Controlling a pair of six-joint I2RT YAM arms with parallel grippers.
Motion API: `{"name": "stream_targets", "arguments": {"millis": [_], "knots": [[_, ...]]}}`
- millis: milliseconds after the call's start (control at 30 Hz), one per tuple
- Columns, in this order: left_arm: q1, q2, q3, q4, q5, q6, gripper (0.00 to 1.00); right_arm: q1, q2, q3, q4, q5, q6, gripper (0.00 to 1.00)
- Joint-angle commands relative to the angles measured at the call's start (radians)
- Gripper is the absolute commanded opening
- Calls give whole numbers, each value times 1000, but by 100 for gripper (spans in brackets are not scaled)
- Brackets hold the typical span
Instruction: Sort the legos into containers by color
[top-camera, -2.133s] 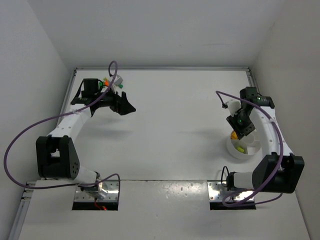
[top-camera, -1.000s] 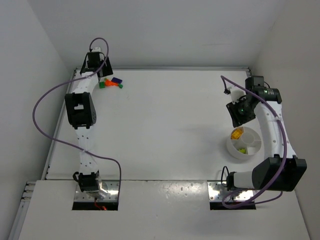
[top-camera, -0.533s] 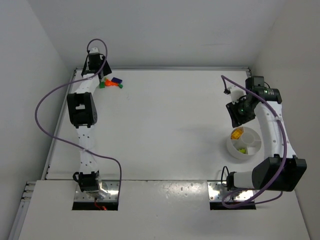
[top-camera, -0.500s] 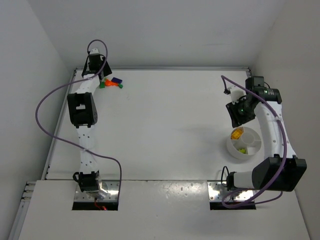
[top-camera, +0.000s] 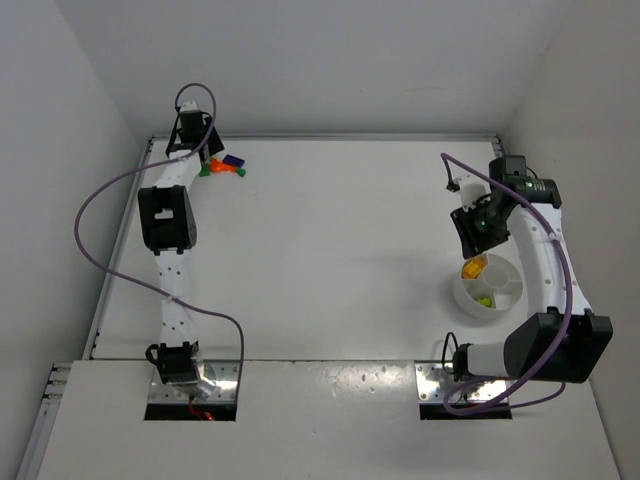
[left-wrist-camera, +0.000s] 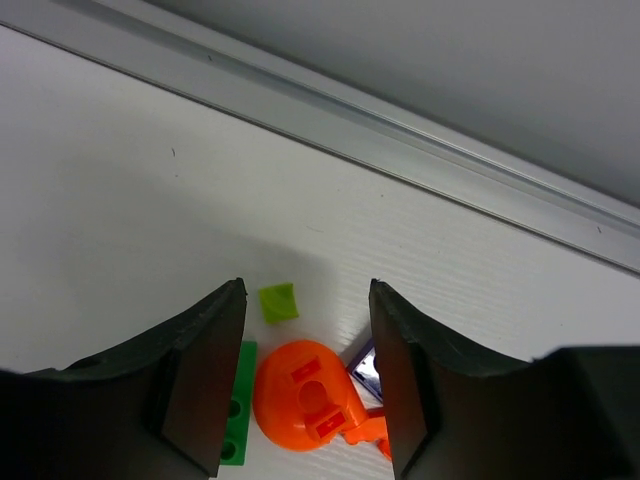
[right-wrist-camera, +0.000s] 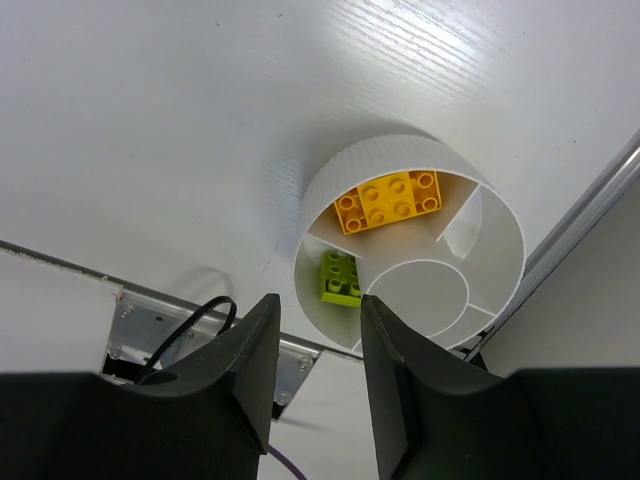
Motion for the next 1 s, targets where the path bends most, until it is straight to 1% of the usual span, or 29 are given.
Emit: {"name": "stream_targets", "arguments": {"millis": [0,100,567,733,833,967], "knots": [[13,10,41,27,-27,-4,58,-5,-18,-2,16,-22,16,39],[13,19,41,17,-50,-4,57,-5,-18,-2,16,-22,16,39],[13,47,41,-3,-59,45,57,-14,-8,7,16,-31,16,40],[13,56,41,-12,-59,45,47,-14,-8,7,16,-31,16,40],[13,56,41,-21,-59,54,46,-14,-8,7,26,-31,16,40],[13,56,30,-21,-59,63,41,-14,-8,7,26,-31,16,40]]}}
